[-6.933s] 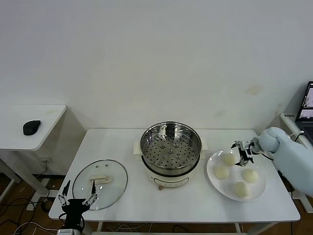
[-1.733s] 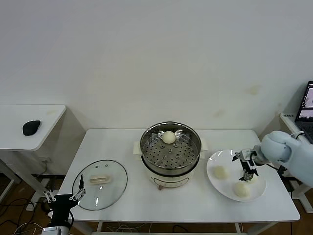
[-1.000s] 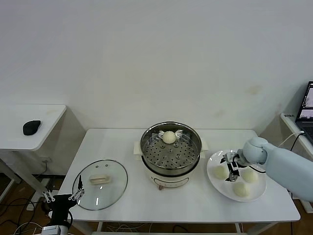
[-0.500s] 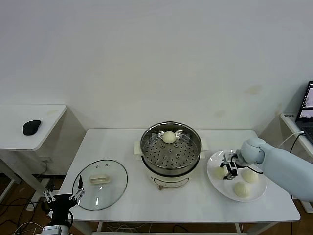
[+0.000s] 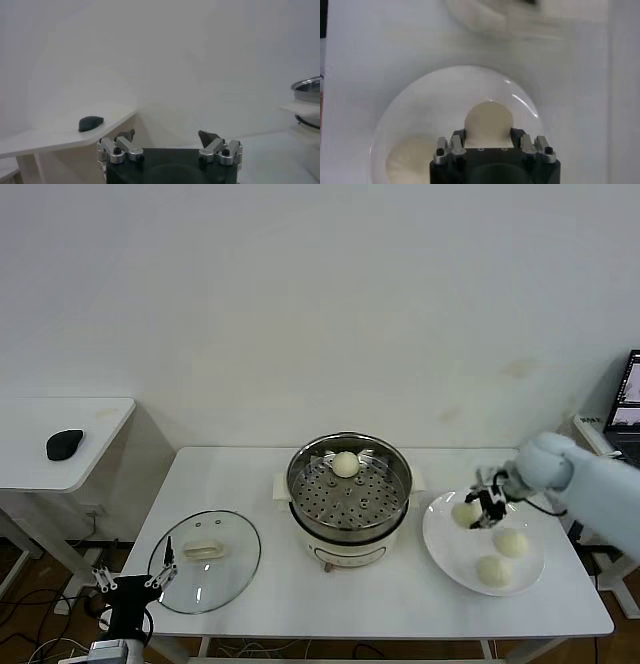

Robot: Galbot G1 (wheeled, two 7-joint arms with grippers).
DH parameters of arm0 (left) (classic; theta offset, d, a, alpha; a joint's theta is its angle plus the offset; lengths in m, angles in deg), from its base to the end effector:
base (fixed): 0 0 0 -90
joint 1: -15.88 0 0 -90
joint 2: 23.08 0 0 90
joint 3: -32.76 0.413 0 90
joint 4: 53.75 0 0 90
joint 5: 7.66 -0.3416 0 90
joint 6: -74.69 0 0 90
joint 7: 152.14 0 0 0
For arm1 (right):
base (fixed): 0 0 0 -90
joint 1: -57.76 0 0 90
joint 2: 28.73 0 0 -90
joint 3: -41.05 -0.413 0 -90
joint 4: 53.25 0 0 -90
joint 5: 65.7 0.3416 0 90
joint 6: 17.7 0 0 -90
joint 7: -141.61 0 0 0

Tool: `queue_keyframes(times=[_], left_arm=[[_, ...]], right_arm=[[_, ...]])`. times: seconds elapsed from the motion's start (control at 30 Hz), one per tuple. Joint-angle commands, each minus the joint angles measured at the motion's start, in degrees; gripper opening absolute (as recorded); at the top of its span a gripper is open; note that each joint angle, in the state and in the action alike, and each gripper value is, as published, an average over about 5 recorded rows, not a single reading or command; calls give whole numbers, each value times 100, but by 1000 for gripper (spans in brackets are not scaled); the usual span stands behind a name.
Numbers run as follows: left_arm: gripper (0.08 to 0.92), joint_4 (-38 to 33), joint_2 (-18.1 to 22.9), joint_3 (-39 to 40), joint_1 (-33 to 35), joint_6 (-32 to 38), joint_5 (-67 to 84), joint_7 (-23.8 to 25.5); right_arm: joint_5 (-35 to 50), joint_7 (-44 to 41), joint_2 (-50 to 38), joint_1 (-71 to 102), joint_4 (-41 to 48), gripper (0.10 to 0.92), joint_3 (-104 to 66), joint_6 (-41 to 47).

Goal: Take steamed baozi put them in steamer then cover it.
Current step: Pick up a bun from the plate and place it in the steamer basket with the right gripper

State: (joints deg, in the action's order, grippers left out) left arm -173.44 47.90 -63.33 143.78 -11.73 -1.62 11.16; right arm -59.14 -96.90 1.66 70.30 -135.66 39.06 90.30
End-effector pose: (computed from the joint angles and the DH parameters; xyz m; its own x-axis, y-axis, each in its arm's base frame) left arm 0.0976 0.1092 -0.3550 -0.9810 -0.1938 0.0103 -0.1861 0.9544 0.2333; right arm 0.5137 -0.2240 -0.1022 -0.3117 -0.1495 0.9383 -0.9485 -0.0091 -0.3166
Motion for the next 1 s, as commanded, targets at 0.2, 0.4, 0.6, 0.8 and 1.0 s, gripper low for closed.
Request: queue_keyframes(times=[0.2,0.4,0.6,0.8,1.0], left_arm=[[823,-58,-30,1,-40,-7,62,6],[823,-134,8,5,-60,-8,73,9],[823,-170,68,-6,-62,-5,70,7],[823,-241,94,-83,-43,-3,81,8],[823,-227,124,-95,-28,7,85,6]], right_arm=[[2089,45,1139,-3145,-748,584,1868,952],[2386,246,2311,-2748,-330,585,1903,1258],[2359,403,3359,-2058,355,585,1724,1338],[2209,455,4009,-1503,999,585,1623,1369],[2057,494,4251,-1071,1330,585,1575,1396]])
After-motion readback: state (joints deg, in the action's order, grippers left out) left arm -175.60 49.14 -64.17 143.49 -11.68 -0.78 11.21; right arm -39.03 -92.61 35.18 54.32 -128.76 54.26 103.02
